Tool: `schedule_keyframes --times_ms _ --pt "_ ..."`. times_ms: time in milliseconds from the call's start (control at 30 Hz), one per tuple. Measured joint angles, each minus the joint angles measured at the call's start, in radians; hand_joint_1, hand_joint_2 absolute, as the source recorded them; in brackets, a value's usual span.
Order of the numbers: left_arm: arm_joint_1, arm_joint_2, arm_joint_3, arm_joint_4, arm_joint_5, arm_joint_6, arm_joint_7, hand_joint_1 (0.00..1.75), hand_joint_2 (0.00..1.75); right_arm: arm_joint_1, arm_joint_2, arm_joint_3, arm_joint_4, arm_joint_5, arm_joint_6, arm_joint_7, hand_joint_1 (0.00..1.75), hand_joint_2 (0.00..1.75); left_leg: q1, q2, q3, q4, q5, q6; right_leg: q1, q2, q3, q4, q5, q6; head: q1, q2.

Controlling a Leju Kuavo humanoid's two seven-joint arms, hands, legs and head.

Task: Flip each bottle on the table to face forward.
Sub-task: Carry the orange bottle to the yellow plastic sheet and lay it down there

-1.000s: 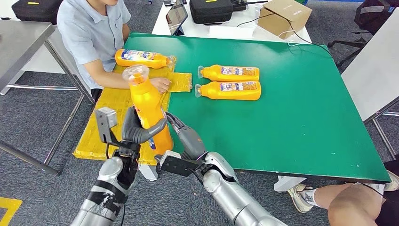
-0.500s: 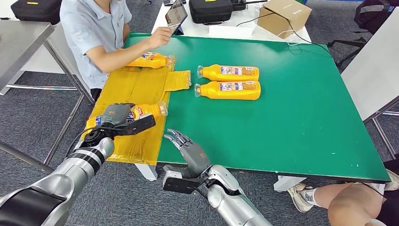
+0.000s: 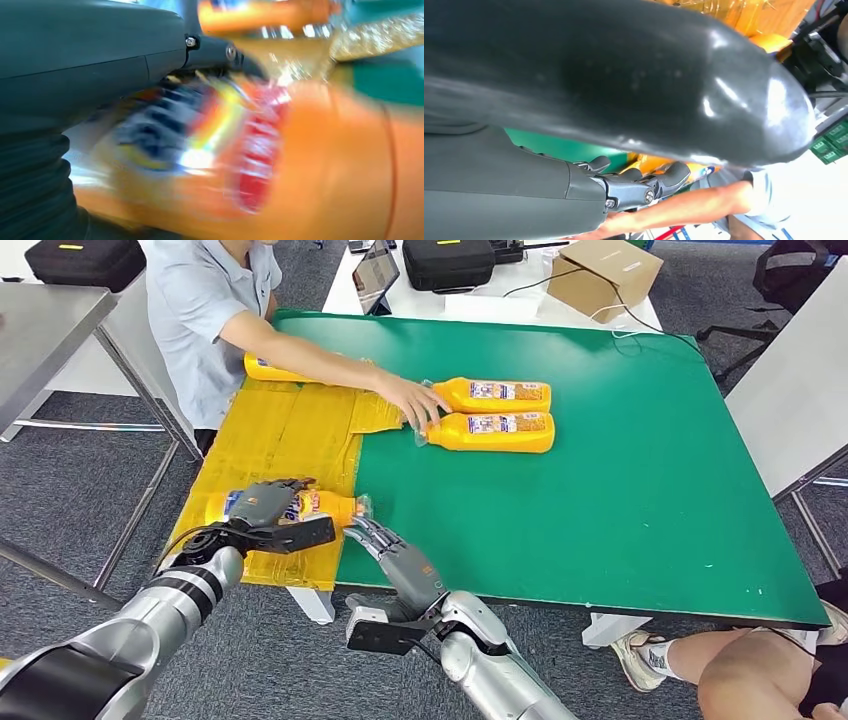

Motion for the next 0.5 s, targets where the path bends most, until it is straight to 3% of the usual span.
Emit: schedule_keyframes --times_ms 333,500 --pt "-0.005 -0.019 0.174 -0.017 0.301 -0.312 -0.127 0.00 1.75 -0.014 0.006 0.000 0.022 -0.038 -0.012 -0.046 0.00 0.00 0.000 0.000 0.005 0.000 0.001 -0.001 0.000 0.000 0.004 0.000 0.000 0.000 0.000 0.000" --pt "0.001 -0.020 0.221 -0.043 0.389 -0.384 -0.153 0.00 1.75 -0.027 0.009 0.000 0.049 -0.056 -0.024 -0.063 0.00 0.00 0.000 0.000 0.004 0.000 0.001 -0.001 0.000 0.000 0.004 0.001 0.000 0.000 0.000 0.000"
